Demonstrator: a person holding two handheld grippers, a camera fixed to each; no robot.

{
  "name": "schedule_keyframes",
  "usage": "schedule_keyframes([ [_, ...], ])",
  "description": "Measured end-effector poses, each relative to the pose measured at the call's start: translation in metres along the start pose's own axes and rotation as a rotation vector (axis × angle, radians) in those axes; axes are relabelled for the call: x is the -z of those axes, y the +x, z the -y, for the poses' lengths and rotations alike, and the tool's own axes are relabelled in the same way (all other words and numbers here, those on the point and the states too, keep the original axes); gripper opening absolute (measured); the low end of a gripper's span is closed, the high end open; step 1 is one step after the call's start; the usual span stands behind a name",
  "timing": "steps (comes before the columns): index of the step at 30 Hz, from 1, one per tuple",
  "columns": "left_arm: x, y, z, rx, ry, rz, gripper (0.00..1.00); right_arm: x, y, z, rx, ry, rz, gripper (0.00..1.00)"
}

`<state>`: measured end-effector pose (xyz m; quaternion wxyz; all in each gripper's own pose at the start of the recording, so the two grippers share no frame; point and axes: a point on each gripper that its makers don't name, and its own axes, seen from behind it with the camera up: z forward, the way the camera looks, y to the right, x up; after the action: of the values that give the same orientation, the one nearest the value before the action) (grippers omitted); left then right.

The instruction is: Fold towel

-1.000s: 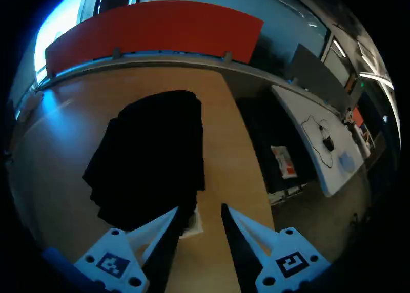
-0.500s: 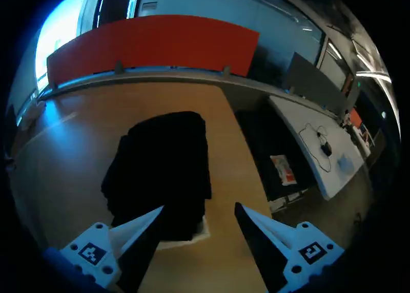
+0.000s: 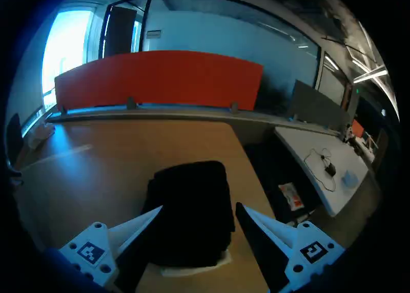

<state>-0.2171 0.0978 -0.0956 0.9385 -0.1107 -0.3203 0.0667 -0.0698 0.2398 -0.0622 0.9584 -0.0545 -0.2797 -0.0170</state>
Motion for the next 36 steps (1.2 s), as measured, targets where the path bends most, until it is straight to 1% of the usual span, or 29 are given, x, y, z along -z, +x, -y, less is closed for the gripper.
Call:
schedule_keyframes([
  [5,0.002,0.004,0.001,0.012,0.001,-0.013,0.84,0.002,0.026,0.020,-0.015,0.020,-0.084,1.00],
  [11,0.004,0.010,0.005,0.015,0.009,-0.031,0.84,0.006,0.051,0.040,-0.045,0.041,-0.175,0.99],
  [17,0.007,0.017,0.010,0.028,0.019,-0.054,0.84,0.018,0.085,0.055,-0.094,0.050,-0.291,0.99],
  [20,0.008,0.021,0.012,0.034,0.025,-0.066,0.84,0.025,0.098,0.063,-0.113,0.059,-0.335,0.99],
  [29,0.010,0.031,0.016,0.040,0.034,-0.097,0.84,0.029,0.110,0.079,-0.120,0.083,-0.370,0.99],
  [32,0.011,0.038,0.019,0.047,0.042,-0.119,0.84,0.031,0.116,0.086,-0.116,0.091,-0.387,0.99],
  [36,0.014,0.055,0.027,0.066,0.060,-0.168,0.84,0.036,0.123,0.100,-0.112,0.106,-0.410,0.99],
])
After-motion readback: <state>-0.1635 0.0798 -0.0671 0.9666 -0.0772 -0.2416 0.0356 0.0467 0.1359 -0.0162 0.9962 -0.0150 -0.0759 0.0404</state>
